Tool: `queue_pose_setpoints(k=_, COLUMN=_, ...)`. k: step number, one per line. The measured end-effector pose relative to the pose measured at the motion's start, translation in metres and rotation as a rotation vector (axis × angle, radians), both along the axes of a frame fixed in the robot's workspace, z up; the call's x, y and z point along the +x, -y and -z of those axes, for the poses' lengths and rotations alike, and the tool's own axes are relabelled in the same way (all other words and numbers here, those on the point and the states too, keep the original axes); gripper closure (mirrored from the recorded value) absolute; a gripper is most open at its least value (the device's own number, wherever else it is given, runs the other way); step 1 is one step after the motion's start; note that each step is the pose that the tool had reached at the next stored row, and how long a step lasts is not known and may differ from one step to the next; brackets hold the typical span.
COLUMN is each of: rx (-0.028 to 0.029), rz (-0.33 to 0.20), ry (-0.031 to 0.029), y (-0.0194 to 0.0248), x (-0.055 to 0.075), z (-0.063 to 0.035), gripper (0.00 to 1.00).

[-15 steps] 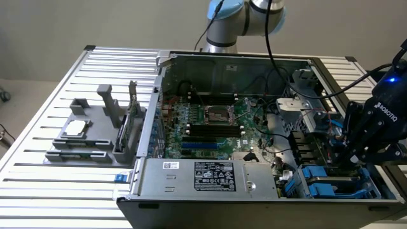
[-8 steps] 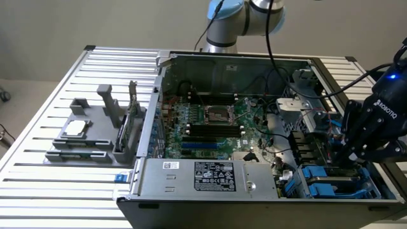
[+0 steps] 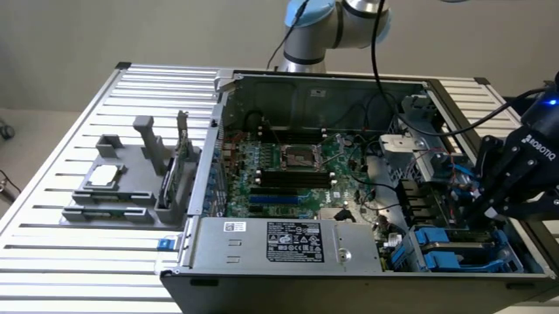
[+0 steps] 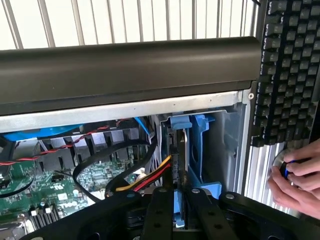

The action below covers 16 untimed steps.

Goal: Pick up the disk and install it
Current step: 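Insert the first disk wire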

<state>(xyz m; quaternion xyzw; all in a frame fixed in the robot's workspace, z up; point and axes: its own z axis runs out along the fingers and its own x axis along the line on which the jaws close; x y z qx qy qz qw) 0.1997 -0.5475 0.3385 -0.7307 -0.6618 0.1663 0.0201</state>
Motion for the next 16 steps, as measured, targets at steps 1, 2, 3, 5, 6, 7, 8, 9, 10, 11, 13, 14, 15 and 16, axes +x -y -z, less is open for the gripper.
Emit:
queue_pose_setpoints(k=1, rx=-0.0003, rz=0.0, ry=-0.0061, y=0.0, x=0.0014, z=0.0, gripper=0.84)
queue_pose_setpoints(k=2, rx=-0.0005, rz=0.0, ry=-0.0124, y=0.0, x=0.0026, z=0.0001, gripper=0.84)
queue_pose_setpoints(k=3, rx=-0.0005, rz=0.0, ry=-0.0178, y=0.0, x=0.0036, z=0.0001, gripper=0.84)
queue_pose_setpoints(k=5, rx=-0.0008, rz=0.0, ry=-0.0259, y=0.0, x=0.0049, z=0.0003, gripper=0.84)
queue_pose_setpoints(k=6, rx=-0.0011, rz=0.0, ry=-0.0282, y=0.0, x=0.0053, z=0.0006, gripper=0.84)
queue_pose_setpoints(k=7, rx=-0.0021, rz=0.0, ry=-0.0288, y=-0.0001, x=0.0053, z=0.0007, gripper=0.84)
queue_pose_setpoints(k=8, rx=-0.0035, rz=0.0, ry=-0.0288, y=0.0, x=0.0053, z=0.0006, gripper=0.84)
queue_pose_setpoints(k=9, rx=-0.0047, rz=0.0, ry=-0.0288, y=0.0, x=0.0053, z=0.0006, gripper=0.84)
queue_pose_setpoints(k=10, rx=-0.0054, rz=0.0, ry=-0.029, y=0.0, x=0.0054, z=0.0007, gripper=0.84)
queue_pose_setpoints(k=11, rx=-0.0063, rz=0.0, ry=-0.0294, y=0.0, x=0.0056, z=0.001, gripper=0.84)
queue_pose_setpoints(k=13, rx=-0.0083, rz=0.0, ry=-0.0317, y=0.0, x=0.0059, z=0.0016, gripper=0.84)
queue_pose_setpoints(k=14, rx=-0.0095, rz=0.0, ry=-0.0337, y=0.0, x=0.0062, z=0.0019, gripper=0.84)
queue_pose_setpoints(k=15, rx=-0.0105, rz=0.0, ry=-0.0359, y=0.0, x=0.0063, z=0.0023, gripper=0.84)
queue_pose_setpoints(k=16, rx=-0.0122, rz=0.0, ry=-0.0388, y=0.0, x=0.0065, z=0.0026, gripper=0.84)
